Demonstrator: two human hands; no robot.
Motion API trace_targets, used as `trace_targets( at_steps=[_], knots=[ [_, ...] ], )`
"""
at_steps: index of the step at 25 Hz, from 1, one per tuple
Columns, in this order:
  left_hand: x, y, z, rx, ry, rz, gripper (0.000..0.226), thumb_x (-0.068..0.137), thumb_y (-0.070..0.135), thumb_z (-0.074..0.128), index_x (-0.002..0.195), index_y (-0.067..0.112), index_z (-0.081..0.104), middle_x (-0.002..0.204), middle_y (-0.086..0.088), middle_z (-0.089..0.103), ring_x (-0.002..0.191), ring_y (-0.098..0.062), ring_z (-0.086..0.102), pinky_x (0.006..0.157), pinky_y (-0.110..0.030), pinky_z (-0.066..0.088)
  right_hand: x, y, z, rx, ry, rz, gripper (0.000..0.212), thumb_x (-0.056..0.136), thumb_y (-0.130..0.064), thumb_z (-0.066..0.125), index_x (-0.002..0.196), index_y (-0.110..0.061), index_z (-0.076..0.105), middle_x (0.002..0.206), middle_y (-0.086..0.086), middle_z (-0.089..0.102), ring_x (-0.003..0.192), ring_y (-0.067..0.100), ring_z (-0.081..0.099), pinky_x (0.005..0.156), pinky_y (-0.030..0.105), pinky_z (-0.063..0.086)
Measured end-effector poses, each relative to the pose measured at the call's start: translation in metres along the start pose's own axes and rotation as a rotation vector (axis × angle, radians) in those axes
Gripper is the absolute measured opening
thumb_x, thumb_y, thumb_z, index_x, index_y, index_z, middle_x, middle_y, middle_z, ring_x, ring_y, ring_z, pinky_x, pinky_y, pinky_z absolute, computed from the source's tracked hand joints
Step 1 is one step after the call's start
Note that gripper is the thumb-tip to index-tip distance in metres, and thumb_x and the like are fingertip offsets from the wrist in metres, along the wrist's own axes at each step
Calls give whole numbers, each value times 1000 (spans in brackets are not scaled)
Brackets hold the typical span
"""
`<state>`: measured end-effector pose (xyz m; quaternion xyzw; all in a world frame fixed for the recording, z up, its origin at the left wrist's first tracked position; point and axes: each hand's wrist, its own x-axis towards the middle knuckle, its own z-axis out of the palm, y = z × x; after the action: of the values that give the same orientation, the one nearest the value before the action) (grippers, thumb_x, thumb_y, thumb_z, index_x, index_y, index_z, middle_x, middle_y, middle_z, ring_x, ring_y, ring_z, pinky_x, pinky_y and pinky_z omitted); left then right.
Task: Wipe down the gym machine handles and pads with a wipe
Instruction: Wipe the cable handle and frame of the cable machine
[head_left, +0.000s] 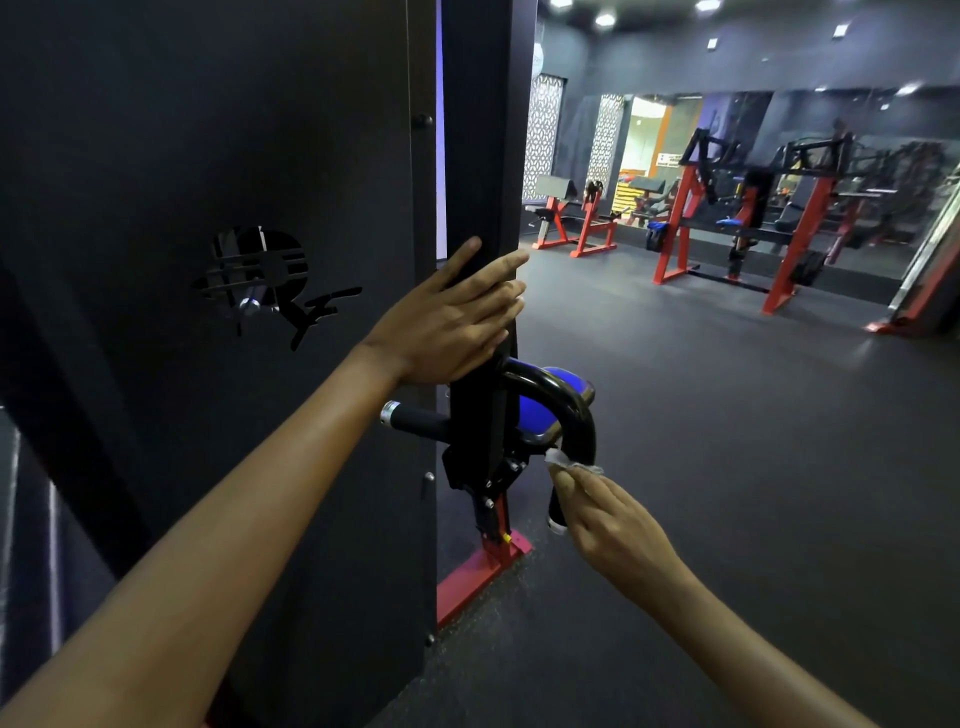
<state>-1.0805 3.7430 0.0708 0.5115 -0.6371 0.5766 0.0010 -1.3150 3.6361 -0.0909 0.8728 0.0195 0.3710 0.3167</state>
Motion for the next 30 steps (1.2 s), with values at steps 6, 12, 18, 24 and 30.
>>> trace_targets(
  at_steps=[6, 12, 18, 24, 30],
  knots=[
    [0, 3, -2, -2, -28, -26, 37, 98, 24, 40, 126, 5, 57, 135, -9, 54, 141, -29, 25, 117, -51, 12, -24, -33, 14, 15, -60, 11, 43, 89, 18, 23, 109, 12, 61, 112, 24, 65, 110, 32, 61, 94, 35, 51],
    [-1, 13, -4, 3, -61, -75, 35, 96, 22, 45, 124, 6, 59, 138, -11, 52, 140, -31, 29, 116, -52, 17, -63, -26, 23, 544, -98, 235, 25, 75, 7, 58, 92, -5, 72, 104, -2, 67, 87, 14, 47, 77, 20, 45],
    [5, 31, -6, 64, -131, -172, 35, 97, 21, 45, 125, 7, 59, 140, -11, 50, 140, -34, 25, 117, -52, 12, -57, 64, 29, 1183, 87, 984, 25, 85, 1, 60, 101, -14, 71, 98, -6, 71, 88, 1, 64, 77, 13, 50],
    [20, 56, -26, 191, -345, -358, 41, 97, 22, 44, 133, 3, 51, 145, -16, 41, 140, -37, 25, 117, -53, 13, -56, 134, 72, 1657, -107, 880, 25, 86, -2, 61, 105, -16, 69, 103, -6, 71, 99, 7, 66, 83, 20, 53],
    [51, 86, -43, 218, -476, -592, 38, 96, 23, 45, 124, 2, 58, 143, -17, 43, 140, -35, 27, 114, -54, 24, 3, 141, 108, 1852, -122, 627, 24, 85, 2, 63, 93, -18, 72, 95, -5, 71, 94, 11, 66, 83, 31, 54]
  ],
)
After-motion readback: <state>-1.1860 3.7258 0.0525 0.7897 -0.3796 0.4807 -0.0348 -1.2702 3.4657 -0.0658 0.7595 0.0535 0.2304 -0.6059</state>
